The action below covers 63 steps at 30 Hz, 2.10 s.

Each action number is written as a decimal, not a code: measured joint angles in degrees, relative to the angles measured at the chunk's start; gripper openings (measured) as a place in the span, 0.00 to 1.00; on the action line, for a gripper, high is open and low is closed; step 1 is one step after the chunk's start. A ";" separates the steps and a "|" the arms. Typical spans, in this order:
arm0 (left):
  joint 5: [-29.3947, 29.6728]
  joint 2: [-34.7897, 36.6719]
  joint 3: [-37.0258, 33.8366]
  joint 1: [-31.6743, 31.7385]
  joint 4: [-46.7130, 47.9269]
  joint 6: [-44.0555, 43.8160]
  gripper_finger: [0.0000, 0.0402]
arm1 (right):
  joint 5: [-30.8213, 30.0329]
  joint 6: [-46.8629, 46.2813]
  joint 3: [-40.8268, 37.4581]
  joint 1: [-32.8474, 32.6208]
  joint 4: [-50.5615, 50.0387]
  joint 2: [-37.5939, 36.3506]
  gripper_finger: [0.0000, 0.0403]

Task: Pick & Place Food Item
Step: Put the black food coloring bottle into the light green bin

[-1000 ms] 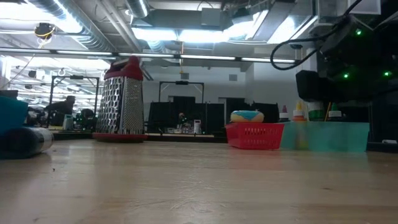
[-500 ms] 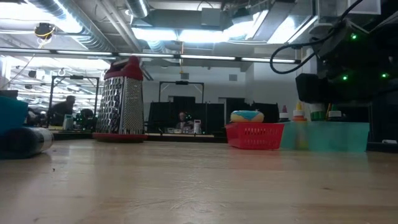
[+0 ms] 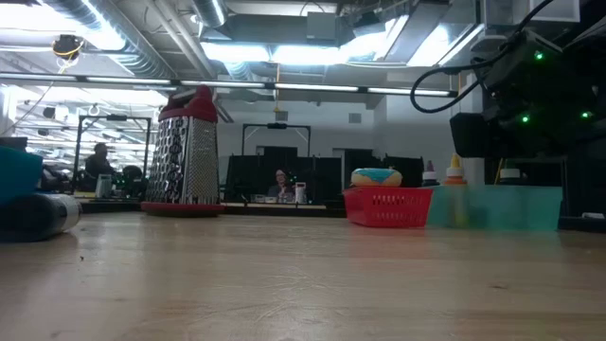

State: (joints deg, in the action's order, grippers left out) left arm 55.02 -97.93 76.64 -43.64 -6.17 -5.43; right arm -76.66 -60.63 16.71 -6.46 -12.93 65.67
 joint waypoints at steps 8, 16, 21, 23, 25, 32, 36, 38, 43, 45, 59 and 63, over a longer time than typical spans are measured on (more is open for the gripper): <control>0.00 0.00 0.00 0.05 0.00 0.02 0.58 | 0.02 -0.42 0.00 0.00 0.02 0.00 0.58; -0.66 -0.04 -0.02 1.45 5.52 -6.90 0.58 | 0.82 2.25 1.47 -1.48 1.17 0.00 0.58; 2.87 -1.97 -0.07 1.47 8.23 -9.53 0.58 | 0.78 12.30 7.71 -3.97 1.33 0.00 0.58; 2.95 -2.68 -0.07 1.56 8.78 -12.68 0.58 | 0.74 16.16 10.99 -5.31 1.33 0.00 0.58; 3.72 -3.36 -0.07 1.98 11.71 -19.12 0.58 | 0.59 19.77 14.30 -6.84 1.37 -0.02 0.58; 7.80 -4.13 -0.07 3.40 35.51 -56.52 0.58 | -0.06 26.42 21.81 -13.20 1.33 -0.02 0.58; 5.36 -4.13 -0.07 4.03 47.56 -68.18 0.58 | -1.16 27.70 23.19 -15.71 1.33 -0.02 0.58; 1.53 -4.13 -0.07 4.70 54.60 -73.18 0.58 | -1.12 28.10 23.41 -16.30 1.33 -0.02 0.58; -16.52 -3.93 -0.07 7.34 72.57 -77.37 0.58 | -0.48 28.15 23.43 -16.55 1.30 -0.02 0.58; -19.00 -3.75 -0.03 7.82 79.01 -76.48 0.58 | -0.46 28.17 23.43 -16.55 1.30 -0.02 0.58; -39.58 1.51 0.15 12.00 84.21 -49.97 0.19 | -0.42 28.29 23.43 -16.53 1.31 -0.02 0.58; -42.48 1.51 0.15 13.56 81.50 -43.55 0.07 | -0.22 28.10 23.43 -16.53 1.31 -0.02 0.58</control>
State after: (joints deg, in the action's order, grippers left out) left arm 12.55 -96.42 76.79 -30.08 75.32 -48.98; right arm -76.88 -32.53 40.14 -22.98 -11.62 65.65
